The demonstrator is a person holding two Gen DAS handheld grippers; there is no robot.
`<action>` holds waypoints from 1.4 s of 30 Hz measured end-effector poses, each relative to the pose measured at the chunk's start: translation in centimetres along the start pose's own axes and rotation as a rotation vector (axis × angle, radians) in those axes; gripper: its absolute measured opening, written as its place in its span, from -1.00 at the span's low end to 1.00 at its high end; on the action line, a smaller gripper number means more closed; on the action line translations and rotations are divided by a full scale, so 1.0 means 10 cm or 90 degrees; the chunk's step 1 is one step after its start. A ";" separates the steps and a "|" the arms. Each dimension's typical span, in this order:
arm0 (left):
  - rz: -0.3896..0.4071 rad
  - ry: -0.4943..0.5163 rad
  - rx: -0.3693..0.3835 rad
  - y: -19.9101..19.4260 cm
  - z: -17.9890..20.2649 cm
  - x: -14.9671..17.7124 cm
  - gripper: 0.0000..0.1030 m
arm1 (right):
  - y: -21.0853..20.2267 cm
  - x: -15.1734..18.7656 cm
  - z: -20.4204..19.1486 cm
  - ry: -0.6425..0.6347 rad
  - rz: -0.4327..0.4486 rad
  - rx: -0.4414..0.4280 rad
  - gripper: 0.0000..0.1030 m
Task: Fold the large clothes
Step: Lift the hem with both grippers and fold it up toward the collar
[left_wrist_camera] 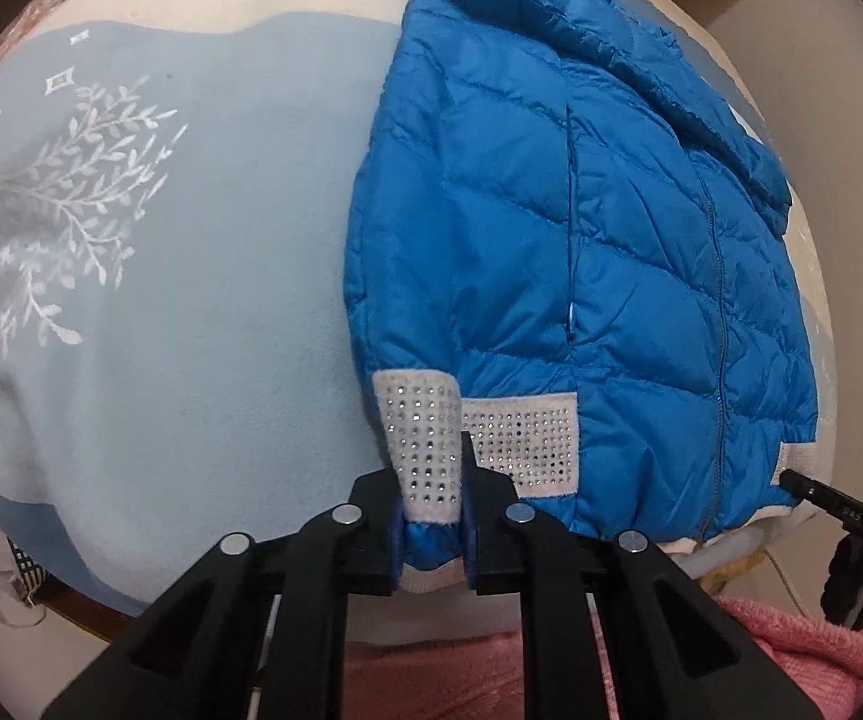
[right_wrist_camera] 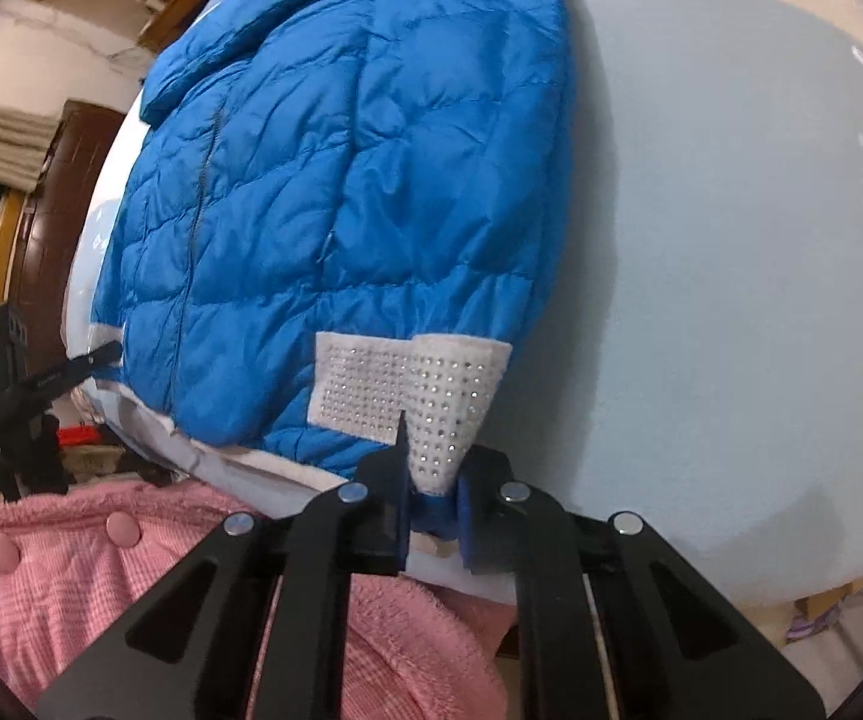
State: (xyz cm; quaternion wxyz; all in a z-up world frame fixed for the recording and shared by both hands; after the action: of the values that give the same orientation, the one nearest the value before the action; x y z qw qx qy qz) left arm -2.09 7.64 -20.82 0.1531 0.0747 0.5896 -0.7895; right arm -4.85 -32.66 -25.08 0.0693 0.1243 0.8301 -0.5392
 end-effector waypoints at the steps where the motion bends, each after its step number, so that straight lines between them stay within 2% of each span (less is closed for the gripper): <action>1: -0.001 0.003 0.001 -0.02 0.03 -0.04 -0.73 | -0.02 -0.01 -0.01 0.000 0.003 0.001 -0.81; 6: 0.023 0.004 0.041 -0.29 0.13 -0.21 -0.73 | -0.28 -0.13 -0.10 0.012 0.034 -0.020 -0.82; 10: 0.062 0.017 0.081 -0.55 0.25 -0.53 -0.73 | -0.45 -0.36 -0.17 0.017 0.056 -0.034 -0.82; 18: 0.105 0.028 0.119 -0.61 0.36 -1.19 -0.73 | -0.66 -0.96 -0.13 0.043 0.085 -0.058 -0.82; 27: 0.115 0.027 0.131 -0.31 0.50 -1.93 -0.73 | -0.54 -1.81 -0.03 0.060 0.084 -0.060 -0.82; 35: 0.126 0.053 0.106 0.05 0.70 -2.59 -0.72 | -0.26 -2.55 0.08 0.074 0.077 -0.051 -0.82; 42: 0.100 0.038 0.076 0.57 0.68 -3.00 -0.72 | 0.06 -3.06 0.19 0.086 0.064 -0.036 -0.81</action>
State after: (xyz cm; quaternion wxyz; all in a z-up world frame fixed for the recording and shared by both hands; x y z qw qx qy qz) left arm 28.51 4.32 -15.05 0.1921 0.1528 0.5384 -0.8062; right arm 24.58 -38.21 -18.74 0.0436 0.2000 0.8404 -0.5019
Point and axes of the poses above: each gripper's, at about its wrist camera, not at the fingertips, and y roughly the way its jaws point, z to its right, x to its underside, the point moved 5 cm from there along y, roughly the way its jaws point, and after that the axes turned 11 degrees about z, right-handed, at the moved point
